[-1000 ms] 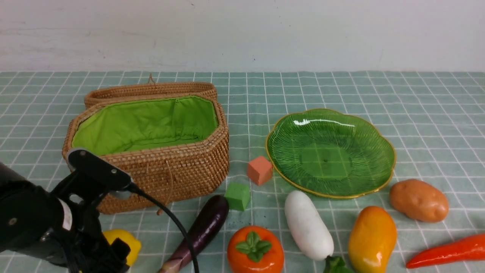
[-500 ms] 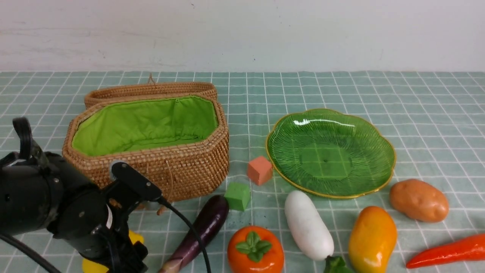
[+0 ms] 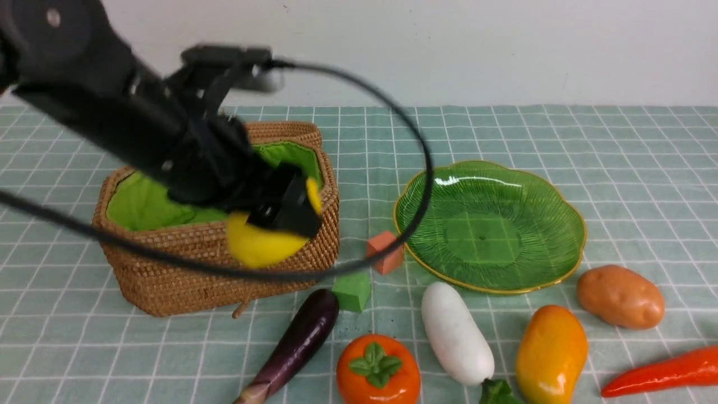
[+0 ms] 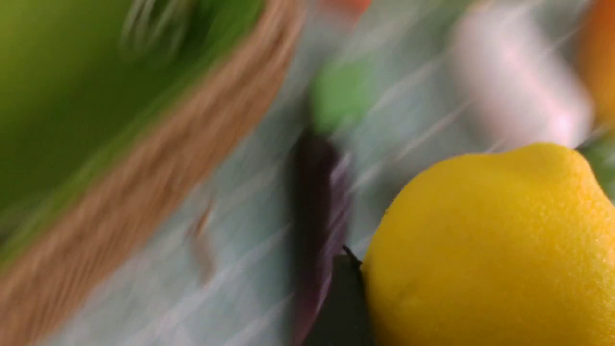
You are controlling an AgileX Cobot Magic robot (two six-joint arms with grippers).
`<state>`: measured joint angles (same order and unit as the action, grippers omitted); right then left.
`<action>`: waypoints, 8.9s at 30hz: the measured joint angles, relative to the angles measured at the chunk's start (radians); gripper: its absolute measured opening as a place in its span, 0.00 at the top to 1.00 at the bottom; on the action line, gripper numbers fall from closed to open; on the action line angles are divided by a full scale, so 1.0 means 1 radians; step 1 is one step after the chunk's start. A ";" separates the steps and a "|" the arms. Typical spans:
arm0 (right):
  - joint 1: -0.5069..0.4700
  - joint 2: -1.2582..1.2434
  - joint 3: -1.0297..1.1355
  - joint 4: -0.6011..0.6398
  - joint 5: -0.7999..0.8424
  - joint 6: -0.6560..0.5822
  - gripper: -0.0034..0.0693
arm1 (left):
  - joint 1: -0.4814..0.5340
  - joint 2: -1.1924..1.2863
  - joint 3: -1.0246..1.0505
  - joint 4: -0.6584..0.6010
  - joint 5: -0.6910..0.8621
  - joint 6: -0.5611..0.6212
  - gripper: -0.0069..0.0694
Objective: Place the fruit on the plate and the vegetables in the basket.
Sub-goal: Grab a lemon with your left arm and place it on the plate on the right, then use the left arm to grab an eggplant and put it into the left basket, then grab a tomato with your left arm and place it on the plate on the right, then use the right arm to grab a carrot and put it into the left basket
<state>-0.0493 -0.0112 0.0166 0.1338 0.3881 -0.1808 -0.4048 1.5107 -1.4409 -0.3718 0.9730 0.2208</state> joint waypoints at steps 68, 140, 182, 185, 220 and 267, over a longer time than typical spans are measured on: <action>0.000 0.000 0.000 0.000 0.000 0.000 0.62 | -0.280 0.410 0.220 0.654 -0.203 -0.399 0.17; 0.000 0.000 0.000 0.000 0.000 0.000 0.62 | -0.141 0.249 0.317 -0.223 -0.258 -0.188 0.16; 0.000 0.000 0.000 0.000 0.000 0.000 0.62 | -0.137 0.744 -0.556 -0.171 -0.441 -0.390 0.31; 0.000 0.000 0.000 0.000 0.000 0.000 0.62 | -0.137 0.760 -0.569 -0.159 -0.443 -0.403 0.28; 0.000 0.000 0.000 0.000 0.000 0.000 0.62 | -0.133 -0.479 0.027 0.516 0.261 -0.541 0.80; 0.000 0.000 0.000 0.000 0.000 0.000 0.62 | 0.412 -1.518 1.470 0.470 -0.638 -0.614 0.93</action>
<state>-0.0493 -0.0112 0.0166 0.1338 0.3881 -0.1808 0.0071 -0.0075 0.0288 0.0980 0.3352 -0.3935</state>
